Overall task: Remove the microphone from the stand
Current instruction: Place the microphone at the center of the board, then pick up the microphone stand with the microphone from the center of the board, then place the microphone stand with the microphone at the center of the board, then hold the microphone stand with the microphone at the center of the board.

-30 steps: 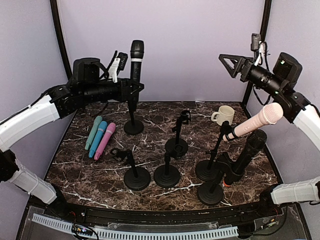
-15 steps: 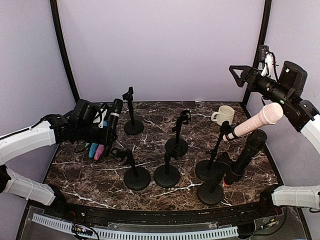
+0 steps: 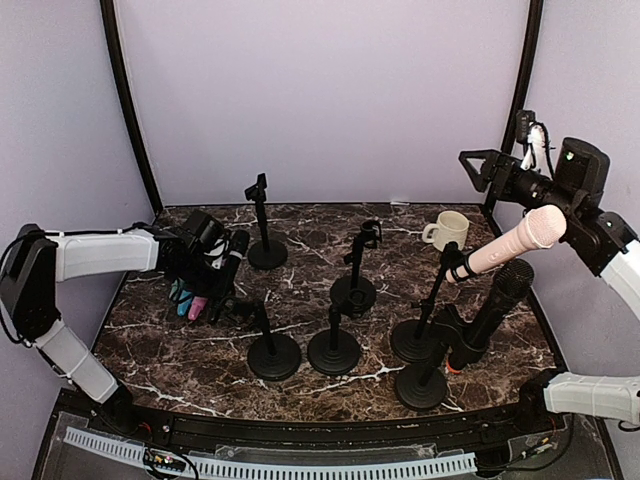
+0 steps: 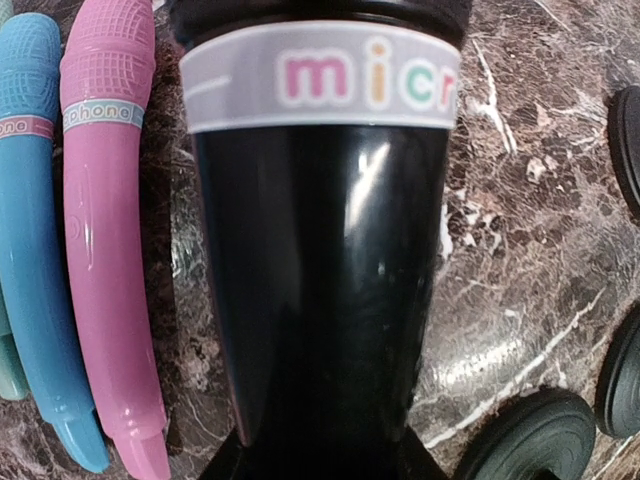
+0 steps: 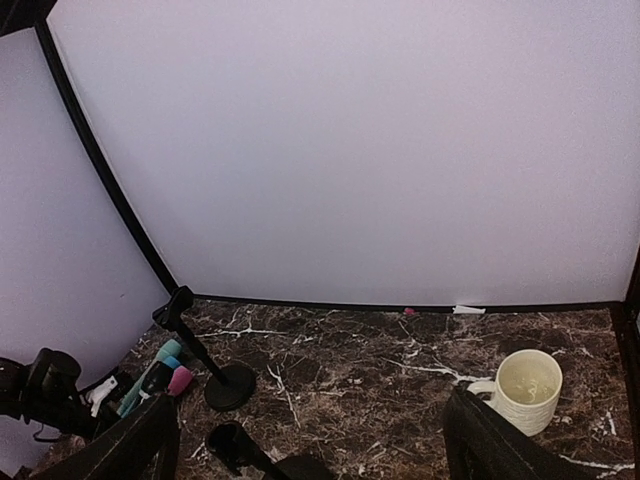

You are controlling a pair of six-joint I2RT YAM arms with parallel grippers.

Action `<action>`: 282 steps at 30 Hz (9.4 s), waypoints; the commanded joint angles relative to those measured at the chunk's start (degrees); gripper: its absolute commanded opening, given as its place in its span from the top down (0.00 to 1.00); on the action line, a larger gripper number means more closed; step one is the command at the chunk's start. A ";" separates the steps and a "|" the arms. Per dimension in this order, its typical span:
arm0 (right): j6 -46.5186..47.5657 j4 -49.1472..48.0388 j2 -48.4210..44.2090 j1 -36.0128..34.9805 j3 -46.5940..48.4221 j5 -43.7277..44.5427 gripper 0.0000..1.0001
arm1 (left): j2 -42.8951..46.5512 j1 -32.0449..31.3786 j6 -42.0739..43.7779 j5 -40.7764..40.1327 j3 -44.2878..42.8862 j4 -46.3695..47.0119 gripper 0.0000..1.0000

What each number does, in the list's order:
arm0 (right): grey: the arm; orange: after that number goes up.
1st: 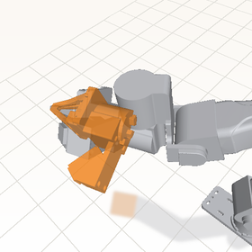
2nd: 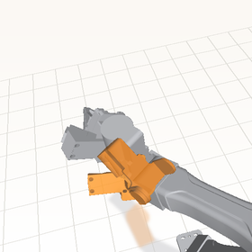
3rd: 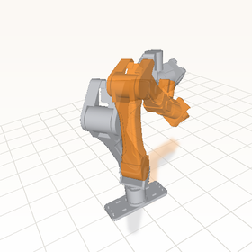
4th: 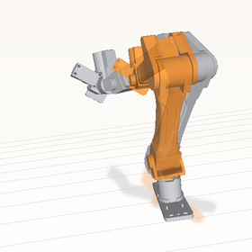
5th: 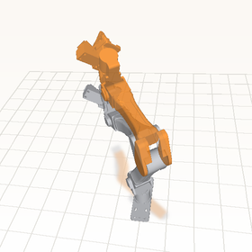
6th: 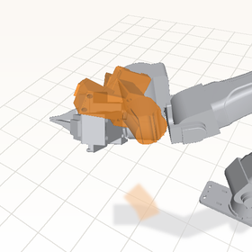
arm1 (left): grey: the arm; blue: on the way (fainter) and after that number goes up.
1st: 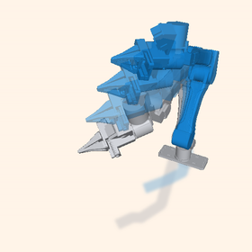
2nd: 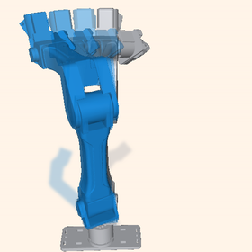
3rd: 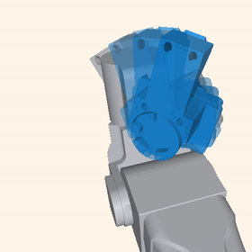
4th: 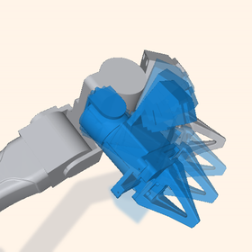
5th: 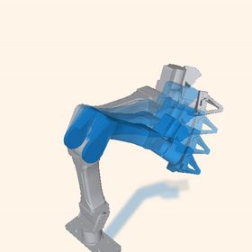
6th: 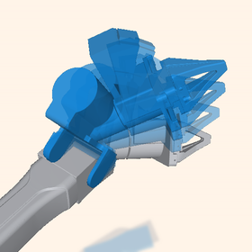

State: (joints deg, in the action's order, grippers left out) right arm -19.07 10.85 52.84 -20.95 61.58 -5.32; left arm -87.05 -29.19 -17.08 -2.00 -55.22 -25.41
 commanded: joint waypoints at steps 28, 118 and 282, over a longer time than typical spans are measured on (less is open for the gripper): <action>0.08 1.23 -3.83 0.20 -1.58 3.67 0.08 | -14.28 4.14 4.18 -4.39 -9.07 -1.83 0.49; -9.23 1.35 -17.59 0.30 -14.63 9.25 0.02 | -38.38 -32.42 20.43 37.65 -51.58 37.95 0.92; 5.43 -4.79 28.19 -22.48 25.78 -5.28 0.55 | 0.59 -7.34 24.66 24.79 -1.81 46.44 0.30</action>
State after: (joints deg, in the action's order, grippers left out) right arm -13.54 7.38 82.21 -42.94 88.16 -11.73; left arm -91.15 -35.92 5.69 26.83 -60.03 23.20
